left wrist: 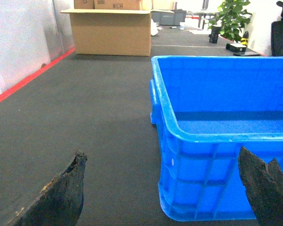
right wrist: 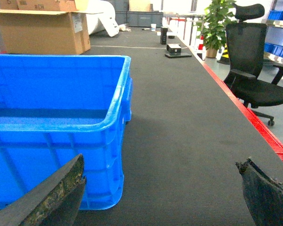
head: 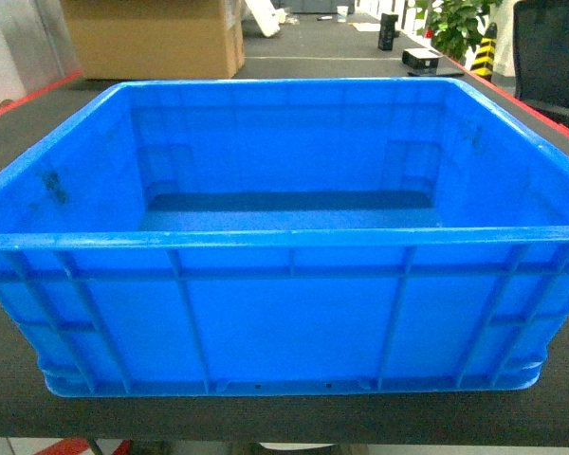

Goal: Place box next to blue box on left shelf

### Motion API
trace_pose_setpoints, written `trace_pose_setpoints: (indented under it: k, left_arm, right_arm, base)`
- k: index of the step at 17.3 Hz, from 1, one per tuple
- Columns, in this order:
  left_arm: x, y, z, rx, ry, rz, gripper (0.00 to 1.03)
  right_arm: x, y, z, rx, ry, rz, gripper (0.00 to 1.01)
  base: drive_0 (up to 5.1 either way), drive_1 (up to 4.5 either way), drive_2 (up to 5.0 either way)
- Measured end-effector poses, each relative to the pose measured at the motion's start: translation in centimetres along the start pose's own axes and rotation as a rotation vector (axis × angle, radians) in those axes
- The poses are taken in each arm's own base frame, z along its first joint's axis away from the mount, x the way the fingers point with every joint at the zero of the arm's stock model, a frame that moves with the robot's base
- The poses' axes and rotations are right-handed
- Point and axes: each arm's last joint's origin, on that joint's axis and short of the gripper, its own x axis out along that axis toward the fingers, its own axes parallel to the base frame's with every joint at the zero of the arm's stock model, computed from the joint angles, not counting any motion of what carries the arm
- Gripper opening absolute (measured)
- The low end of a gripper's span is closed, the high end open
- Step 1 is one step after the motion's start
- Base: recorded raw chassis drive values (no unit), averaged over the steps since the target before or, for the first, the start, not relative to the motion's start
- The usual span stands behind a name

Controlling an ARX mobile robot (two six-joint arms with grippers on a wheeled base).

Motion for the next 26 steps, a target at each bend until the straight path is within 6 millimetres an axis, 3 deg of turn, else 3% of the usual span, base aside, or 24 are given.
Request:
trace_pose_setpoints:
  k: [16,18,20,21,23,24,26]
  left_arm:
    - [0.0,0.0,0.0,0.000,0.005,0.008,0.98]
    - [0.2,-0.5,-0.5,0.000,0.080,0.144,0.98]
    - [0.4,-0.4,-0.3,0.001,0.075,0.270,0.98]
    - [2.7,-0.8,1.9,-0.003,0.048,0.222,0.98]
    - [6.1,-0.7,6.1,-0.008,-0.006,0.223,0.98]
    - [8.2,-0.9,7.3,-0.012,0.019,0.205,0.98]
    - [12.6,-1.4,7.3,-0.013,0.139,0.164,0.98]
  right_arm:
    - [0.0,0.0,-0.2,0.003,0.030,-0.016,0.98]
    - [0.2,0.2,-0.5,-0.006,0.159,-0.097,0.98]
    - [0.2,0.2,-0.3,0.014,0.140,-0.129,0.98]
    - [2.4,0.5,2.9,0.052,0.086,-0.068,0.98]
    - [5.6,1.0,6.8,0.058,0.073,-0.020,0.98]
    - [7.8,1.5,7.8,0.054,0.123,0.001,0.98]
    - [12.6,2.5,8.1,0.054,0.255,0.047,0.98]
  base:
    - [0.0,0.00,0.0]
    - [0.0,0.00,0.0]
    - [0.0,0.00,0.0]
    - [0.0,0.00,0.0]
    - [0.0,0.00,0.0]
    - [0.0,0.00,0.0]
    - [0.0,0.00,0.0]
